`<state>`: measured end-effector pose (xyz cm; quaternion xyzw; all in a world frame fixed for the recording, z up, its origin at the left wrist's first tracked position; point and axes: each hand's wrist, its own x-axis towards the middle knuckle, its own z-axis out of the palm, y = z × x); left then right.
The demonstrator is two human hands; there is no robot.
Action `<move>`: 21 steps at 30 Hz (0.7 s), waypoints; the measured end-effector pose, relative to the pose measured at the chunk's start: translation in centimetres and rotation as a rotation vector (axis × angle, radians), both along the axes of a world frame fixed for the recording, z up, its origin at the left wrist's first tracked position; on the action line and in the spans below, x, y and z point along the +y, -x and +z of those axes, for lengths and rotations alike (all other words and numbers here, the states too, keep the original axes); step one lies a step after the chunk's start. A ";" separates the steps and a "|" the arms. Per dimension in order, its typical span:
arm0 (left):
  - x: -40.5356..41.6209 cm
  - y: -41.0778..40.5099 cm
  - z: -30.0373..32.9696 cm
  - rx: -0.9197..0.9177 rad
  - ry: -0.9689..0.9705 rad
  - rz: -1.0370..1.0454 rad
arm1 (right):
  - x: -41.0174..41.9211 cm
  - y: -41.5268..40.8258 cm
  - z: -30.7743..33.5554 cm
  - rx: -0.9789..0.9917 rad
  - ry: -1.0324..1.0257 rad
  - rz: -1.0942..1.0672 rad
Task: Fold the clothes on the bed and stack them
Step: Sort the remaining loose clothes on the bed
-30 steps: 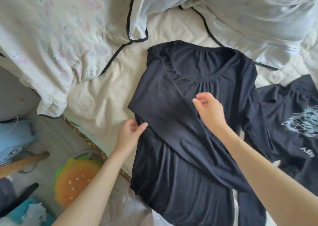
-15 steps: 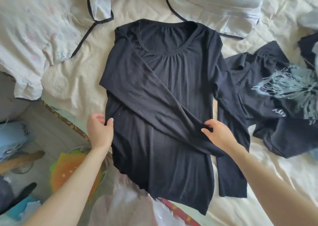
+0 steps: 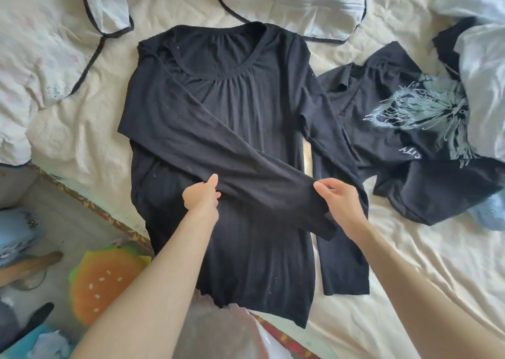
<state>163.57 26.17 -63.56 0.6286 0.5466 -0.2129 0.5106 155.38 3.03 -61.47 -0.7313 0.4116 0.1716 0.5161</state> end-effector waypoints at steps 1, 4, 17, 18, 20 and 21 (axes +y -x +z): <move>0.2 0.0 0.0 -0.019 -0.006 0.006 | 0.0 0.2 -0.2 -0.002 0.070 0.002; 0.8 0.8 0.2 -0.049 -0.047 -0.092 | 0.1 0.8 -0.9 0.001 0.270 0.083; 2.4 0.7 0.5 0.010 0.182 -0.124 | -0.3 0.6 -2.7 0.394 0.128 0.578; 2.0 1.2 0.5 0.033 0.204 -0.140 | -0.5 0.7 -2.6 0.415 0.126 0.579; 0.9 2.6 0.5 0.077 0.254 -0.165 | -0.9 1.3 -2.5 0.447 0.109 0.566; 0.3 3.2 0.5 0.093 0.273 -0.165 | -1.1 1.6 -2.3 0.455 0.088 0.550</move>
